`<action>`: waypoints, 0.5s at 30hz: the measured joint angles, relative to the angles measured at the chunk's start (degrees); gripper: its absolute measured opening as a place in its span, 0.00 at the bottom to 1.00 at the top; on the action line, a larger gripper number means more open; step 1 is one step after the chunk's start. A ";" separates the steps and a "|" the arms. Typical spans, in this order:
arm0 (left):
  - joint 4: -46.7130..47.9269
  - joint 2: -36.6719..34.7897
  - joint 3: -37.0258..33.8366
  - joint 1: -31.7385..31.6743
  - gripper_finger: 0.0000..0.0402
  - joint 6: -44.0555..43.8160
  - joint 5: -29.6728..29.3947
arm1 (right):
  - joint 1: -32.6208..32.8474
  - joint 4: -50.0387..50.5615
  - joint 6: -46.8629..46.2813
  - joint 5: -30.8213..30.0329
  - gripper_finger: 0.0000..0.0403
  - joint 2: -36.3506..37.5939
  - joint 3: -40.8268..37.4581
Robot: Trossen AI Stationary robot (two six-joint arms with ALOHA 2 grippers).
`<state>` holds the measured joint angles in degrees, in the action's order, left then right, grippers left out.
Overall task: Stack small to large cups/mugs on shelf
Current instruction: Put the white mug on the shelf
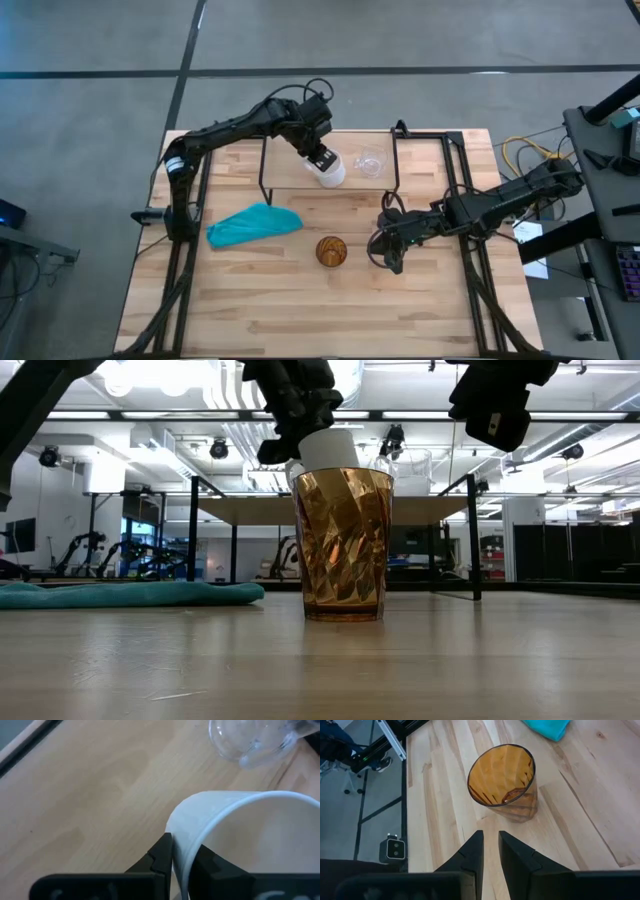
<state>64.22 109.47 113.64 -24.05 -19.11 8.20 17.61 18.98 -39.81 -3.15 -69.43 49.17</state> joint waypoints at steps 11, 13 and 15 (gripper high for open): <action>-2.29 0.00 1.41 -0.35 0.05 0.02 0.49 | 0.02 -0.48 1.42 -17.35 0.13 0.00 -0.02; -2.29 0.00 1.41 -0.35 0.05 -0.02 0.53 | 0.00 -1.86 1.73 -24.20 0.13 -0.02 -0.02; -2.16 0.00 1.29 -0.35 0.05 -0.02 0.55 | -0.16 -3.78 2.97 -29.63 0.13 -0.02 -0.02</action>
<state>62.06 109.47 114.93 -24.40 -19.14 8.75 17.44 15.20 -36.83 -32.78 -69.45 49.15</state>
